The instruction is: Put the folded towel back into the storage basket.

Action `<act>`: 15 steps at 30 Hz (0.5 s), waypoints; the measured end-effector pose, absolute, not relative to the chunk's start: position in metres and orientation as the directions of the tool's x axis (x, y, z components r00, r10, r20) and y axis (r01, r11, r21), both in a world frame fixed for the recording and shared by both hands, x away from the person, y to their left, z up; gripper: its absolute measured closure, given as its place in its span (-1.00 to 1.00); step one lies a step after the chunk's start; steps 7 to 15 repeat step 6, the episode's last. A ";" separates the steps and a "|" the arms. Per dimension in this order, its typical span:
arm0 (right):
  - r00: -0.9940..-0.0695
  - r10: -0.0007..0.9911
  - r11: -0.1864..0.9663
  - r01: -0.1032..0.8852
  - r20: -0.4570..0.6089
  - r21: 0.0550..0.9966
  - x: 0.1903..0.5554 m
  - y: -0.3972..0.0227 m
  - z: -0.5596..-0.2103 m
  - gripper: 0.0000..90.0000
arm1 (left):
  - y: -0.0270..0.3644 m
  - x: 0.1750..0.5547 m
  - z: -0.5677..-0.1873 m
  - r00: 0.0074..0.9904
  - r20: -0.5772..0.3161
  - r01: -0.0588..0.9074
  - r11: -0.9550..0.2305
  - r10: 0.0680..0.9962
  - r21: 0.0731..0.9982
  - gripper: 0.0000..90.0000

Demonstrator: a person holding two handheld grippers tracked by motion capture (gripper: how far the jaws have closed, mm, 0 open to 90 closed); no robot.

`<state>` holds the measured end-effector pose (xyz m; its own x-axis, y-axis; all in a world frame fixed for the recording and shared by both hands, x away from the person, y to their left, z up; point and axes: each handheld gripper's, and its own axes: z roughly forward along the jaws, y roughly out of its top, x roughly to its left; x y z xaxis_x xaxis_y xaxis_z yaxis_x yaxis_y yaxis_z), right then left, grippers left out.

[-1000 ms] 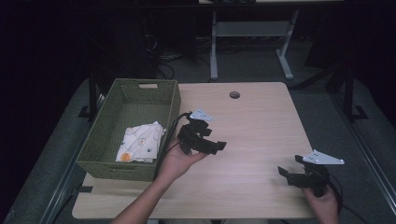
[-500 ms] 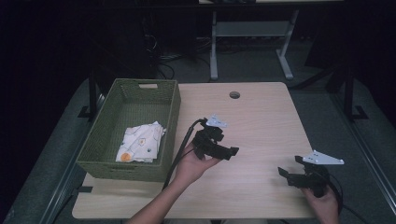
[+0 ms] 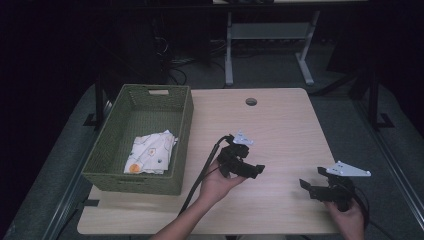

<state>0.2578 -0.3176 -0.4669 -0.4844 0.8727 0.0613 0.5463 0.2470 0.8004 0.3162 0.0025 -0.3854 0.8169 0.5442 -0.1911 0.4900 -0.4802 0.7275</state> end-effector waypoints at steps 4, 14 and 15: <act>-0.483 0.873 0.243 0.545 0.063 0.803 0.258 -0.319 -0.467 -0.68 | -0.001 0.313 -0.392 0.819 -0.192 0.485 -0.472 0.541 0.736 -0.38; -0.485 0.872 0.245 0.547 0.064 0.801 0.259 -0.318 -0.467 -0.68 | -0.003 0.313 -0.397 0.817 -0.196 0.486 -0.466 0.542 0.739 -0.39; -0.485 0.872 0.245 0.547 0.064 0.801 0.259 -0.318 -0.467 -0.68 | -0.003 0.313 -0.397 0.817 -0.196 0.486 -0.466 0.542 0.739 -0.39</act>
